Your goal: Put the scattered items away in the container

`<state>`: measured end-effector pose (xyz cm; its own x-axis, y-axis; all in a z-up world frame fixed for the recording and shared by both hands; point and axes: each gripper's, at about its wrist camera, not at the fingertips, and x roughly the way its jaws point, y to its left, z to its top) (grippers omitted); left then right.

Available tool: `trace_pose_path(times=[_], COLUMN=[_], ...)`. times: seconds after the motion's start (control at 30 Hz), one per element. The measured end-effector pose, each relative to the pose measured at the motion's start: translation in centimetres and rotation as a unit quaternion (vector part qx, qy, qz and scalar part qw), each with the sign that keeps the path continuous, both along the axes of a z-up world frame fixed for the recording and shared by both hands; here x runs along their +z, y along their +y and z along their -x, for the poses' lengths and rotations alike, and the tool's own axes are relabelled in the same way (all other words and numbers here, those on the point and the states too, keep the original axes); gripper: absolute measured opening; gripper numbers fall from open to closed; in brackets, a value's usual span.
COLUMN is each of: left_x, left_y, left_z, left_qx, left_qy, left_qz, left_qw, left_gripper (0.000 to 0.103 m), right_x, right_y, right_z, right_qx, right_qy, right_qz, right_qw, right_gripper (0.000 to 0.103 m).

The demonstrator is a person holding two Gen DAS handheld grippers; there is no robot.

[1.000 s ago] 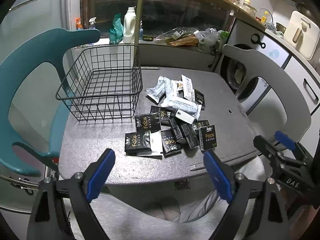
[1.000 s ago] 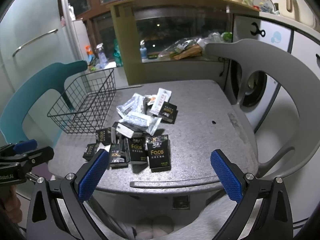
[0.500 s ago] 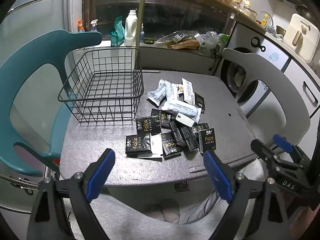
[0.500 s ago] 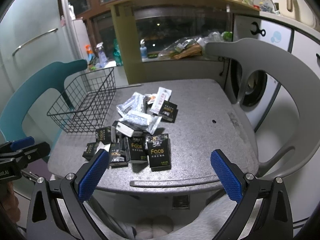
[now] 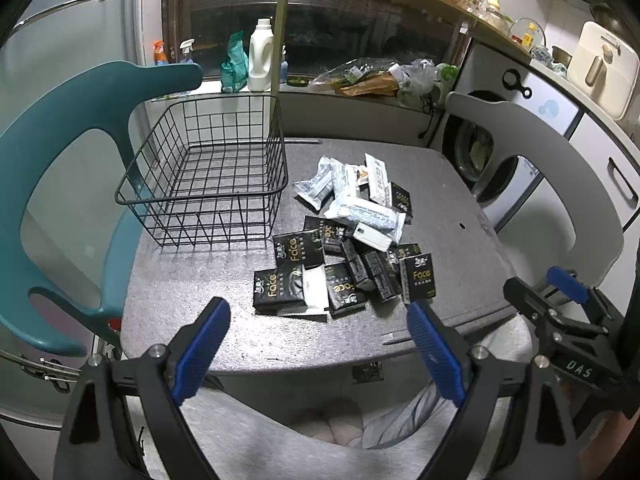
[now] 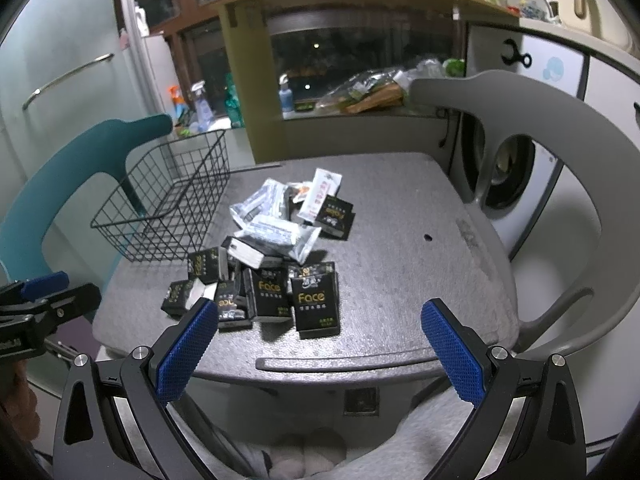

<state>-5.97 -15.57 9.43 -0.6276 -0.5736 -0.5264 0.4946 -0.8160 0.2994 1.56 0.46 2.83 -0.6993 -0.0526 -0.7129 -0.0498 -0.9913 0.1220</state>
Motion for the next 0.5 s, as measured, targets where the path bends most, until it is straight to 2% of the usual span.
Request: trace_pose_path(times=[0.23, 0.5], left_x=[-1.9, -5.0], left_y=[-2.6, -6.2], left_z=[1.5, 3.8], left_qx=[0.035, 0.075], left_qy=[-0.029, -0.078], left_qz=[-0.016, -0.011], left_qw=[0.9988, 0.9941], left_gripper=[0.090, 0.090], right_x=[-2.9, -7.6], right_y=[-0.1, -1.7], right_z=[1.3, 3.6], right_qx=[0.029, 0.065], right_qy=[-0.024, -0.053], right_qz=[0.005, -0.031], right_qw=[0.999, 0.996], right_gripper=[0.102, 0.102])
